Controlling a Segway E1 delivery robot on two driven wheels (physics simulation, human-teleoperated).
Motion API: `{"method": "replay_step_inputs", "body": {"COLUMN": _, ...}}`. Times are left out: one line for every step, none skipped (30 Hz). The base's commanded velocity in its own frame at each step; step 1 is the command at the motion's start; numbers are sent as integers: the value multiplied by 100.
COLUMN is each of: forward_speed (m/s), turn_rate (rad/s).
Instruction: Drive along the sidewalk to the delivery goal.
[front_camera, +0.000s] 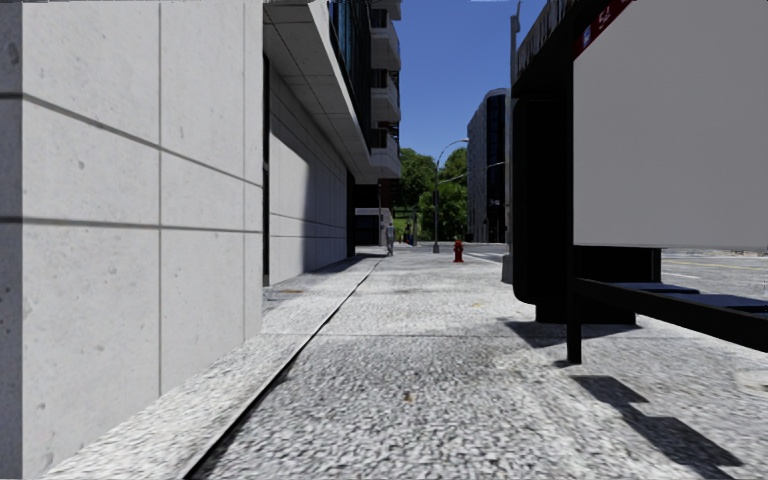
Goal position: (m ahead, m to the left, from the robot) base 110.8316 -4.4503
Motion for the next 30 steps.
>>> {"method": "replay_step_inputs", "body": {"forward_speed": 200, "turn_rate": 0}}
{"method": "replay_step_inputs", "body": {"forward_speed": 200, "turn_rate": 0}}
{"method": "replay_step_inputs", "body": {"forward_speed": 200, "turn_rate": 0}}
{"method": "replay_step_inputs", "body": {"forward_speed": 200, "turn_rate": 0}}
{"method": "replay_step_inputs", "body": {"forward_speed": 200, "turn_rate": 0}}
{"method": "replay_step_inputs", "body": {"forward_speed": 200, "turn_rate": 0}}
{"method": "replay_step_inputs", "body": {"forward_speed": 200, "turn_rate": 0}}
{"method": "replay_step_inputs", "body": {"forward_speed": 200, "turn_rate": 0}}
{"method": "replay_step_inputs", "body": {"forward_speed": 200, "turn_rate": 0}}
{"method": "replay_step_inputs", "body": {"forward_speed": 200, "turn_rate": 0}}
{"method": "replay_step_inputs", "body": {"forward_speed": 200, "turn_rate": 0}}
{"method": "replay_step_inputs", "body": {"forward_speed": 200, "turn_rate": 0}}
{"method": "replay_step_inputs", "body": {"forward_speed": 200, "turn_rate": 0}}
{"method": "replay_step_inputs", "body": {"forward_speed": 200, "turn_rate": -48}}
{"method": "replay_step_inputs", "body": {"forward_speed": 200, "turn_rate": -48}}
{"method": "replay_step_inputs", "body": {"forward_speed": 200, "turn_rate": -72}}
{"method": "replay_step_inputs", "body": {"forward_speed": 200, "turn_rate": -78}}
{"method": "replay_step_inputs", "body": {"forward_speed": 200, "turn_rate": -70}}
{"method": "replay_step_inputs", "body": {"forward_speed": 200, "turn_rate": -1}}
{"method": "replay_step_inputs", "body": {"forward_speed": 200, "turn_rate": 0}}
{"method": "replay_step_inputs", "body": {"forward_speed": 200, "turn_rate": 0}}
{"method": "replay_step_inputs", "body": {"forward_speed": 200, "turn_rate": 0}}
{"method": "replay_step_inputs", "body": {"forward_speed": 200, "turn_rate": 0}}
{"method": "replay_step_inputs", "body": {"forward_speed": 200, "turn_rate": 0}}
{"method": "replay_step_inputs", "body": {"forward_speed": 200, "turn_rate": 0}}
{"method": "replay_step_inputs", "body": {"forward_speed": 200, "turn_rate": 0}}
{"method": "replay_step_inputs", "body": {"forward_speed": 200, "turn_rate": 0}}
{"method": "replay_step_inputs", "body": {"forward_speed": 200, "turn_rate": 0}}
{"method": "replay_step_inputs", "body": {"forward_speed": 200, "turn_rate": 0}}
{"method": "replay_step_inputs", "body": {"forward_speed": 200, "turn_rate": 0}}
